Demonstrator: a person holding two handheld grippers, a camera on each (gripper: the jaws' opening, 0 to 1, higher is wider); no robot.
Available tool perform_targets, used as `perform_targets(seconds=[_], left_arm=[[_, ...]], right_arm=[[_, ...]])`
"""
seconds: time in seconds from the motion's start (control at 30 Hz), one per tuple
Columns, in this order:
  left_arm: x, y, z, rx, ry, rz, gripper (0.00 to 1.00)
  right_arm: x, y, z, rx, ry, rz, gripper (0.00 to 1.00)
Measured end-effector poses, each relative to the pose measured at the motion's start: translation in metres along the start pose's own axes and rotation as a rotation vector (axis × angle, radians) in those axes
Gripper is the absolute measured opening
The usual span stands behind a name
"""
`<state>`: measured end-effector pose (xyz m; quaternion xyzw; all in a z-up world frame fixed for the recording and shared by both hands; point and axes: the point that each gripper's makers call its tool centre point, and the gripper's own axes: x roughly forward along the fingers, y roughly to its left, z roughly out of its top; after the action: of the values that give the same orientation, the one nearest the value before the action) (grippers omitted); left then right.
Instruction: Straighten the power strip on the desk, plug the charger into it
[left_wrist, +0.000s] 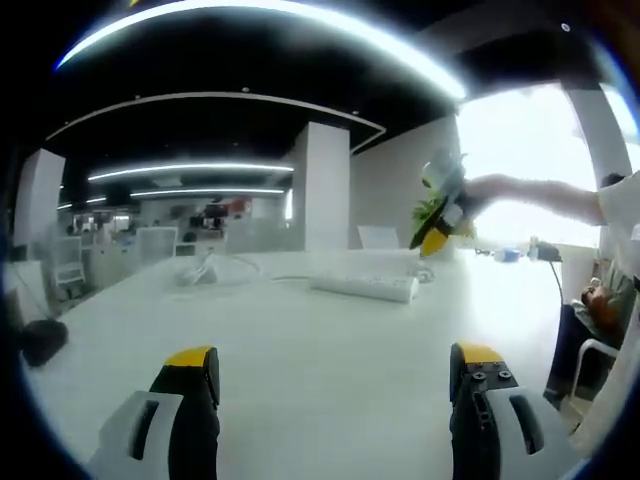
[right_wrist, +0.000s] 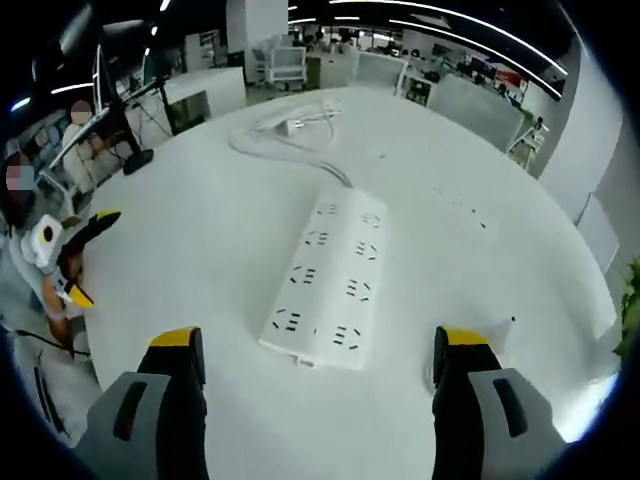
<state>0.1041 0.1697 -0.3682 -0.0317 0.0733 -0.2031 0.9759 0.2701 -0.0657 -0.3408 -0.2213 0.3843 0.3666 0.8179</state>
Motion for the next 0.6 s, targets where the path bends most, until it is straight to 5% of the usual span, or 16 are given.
perform_targets(seconds=[0.6], left_arm=[[-0.002,-0.006,0.002,0.0,-0.01,-0.011,0.99]], right_arm=[[0.038,-0.01,-0.004,0.08,0.17,0.0,0.9]])
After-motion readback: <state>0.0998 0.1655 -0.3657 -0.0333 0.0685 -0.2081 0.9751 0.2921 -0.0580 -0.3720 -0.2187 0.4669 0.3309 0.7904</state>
